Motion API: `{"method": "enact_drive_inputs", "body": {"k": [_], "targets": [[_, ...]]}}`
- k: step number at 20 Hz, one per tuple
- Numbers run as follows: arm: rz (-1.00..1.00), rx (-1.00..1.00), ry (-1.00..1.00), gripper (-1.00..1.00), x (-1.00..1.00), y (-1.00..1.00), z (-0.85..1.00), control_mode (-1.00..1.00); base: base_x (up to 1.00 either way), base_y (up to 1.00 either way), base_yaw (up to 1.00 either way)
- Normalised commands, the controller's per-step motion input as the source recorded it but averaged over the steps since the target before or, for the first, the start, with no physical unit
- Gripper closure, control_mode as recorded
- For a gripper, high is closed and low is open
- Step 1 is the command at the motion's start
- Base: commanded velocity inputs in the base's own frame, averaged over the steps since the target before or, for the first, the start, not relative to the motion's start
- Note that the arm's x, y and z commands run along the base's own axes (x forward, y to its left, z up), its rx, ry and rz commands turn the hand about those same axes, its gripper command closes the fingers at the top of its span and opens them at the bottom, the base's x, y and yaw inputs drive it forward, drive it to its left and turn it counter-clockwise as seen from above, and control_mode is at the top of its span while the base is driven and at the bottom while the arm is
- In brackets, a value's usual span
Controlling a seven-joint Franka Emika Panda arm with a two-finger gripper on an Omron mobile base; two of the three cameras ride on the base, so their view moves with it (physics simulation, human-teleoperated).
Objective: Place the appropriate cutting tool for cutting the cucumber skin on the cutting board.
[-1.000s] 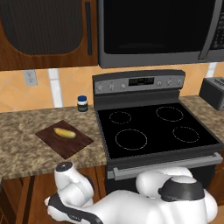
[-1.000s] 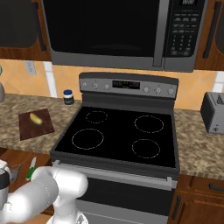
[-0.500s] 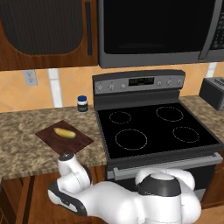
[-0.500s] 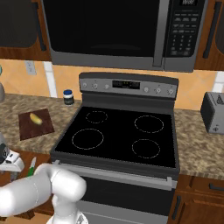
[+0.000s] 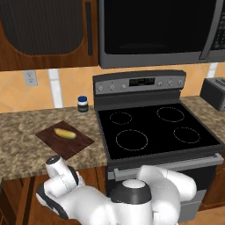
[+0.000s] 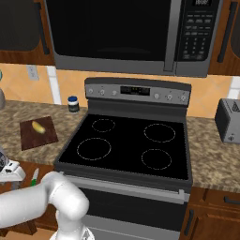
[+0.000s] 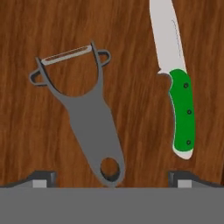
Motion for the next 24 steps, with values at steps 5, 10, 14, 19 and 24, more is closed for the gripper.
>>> {"method": "enact_drive_inputs", "body": {"k": [5, 10, 14, 19, 24], "targets": [[0.01, -0.06, 0.00, -1.00, 0.26, 0.10, -0.27, -1.00, 0.00, 0.00, 0.00], [0.00, -0.05, 0.02, -1.00, 0.07, 0.00, -0.38, -1.00, 0.00, 0.00, 0.00], [0.00, 0.00, 0.02, -1.00, 0.00, 0.00, -0.36, -1.00, 0.00, 0.00, 0.00], [0.00, 0.00, 0.00, -1.00, 0.00, -0.01, -0.38, -1.00, 0.00, 0.00, 0.00], [0.00, 0.00, 0.00, -1.00, -0.25, -0.13, -0.60, -1.00, 0.00, 0.00, 0.00]]}}
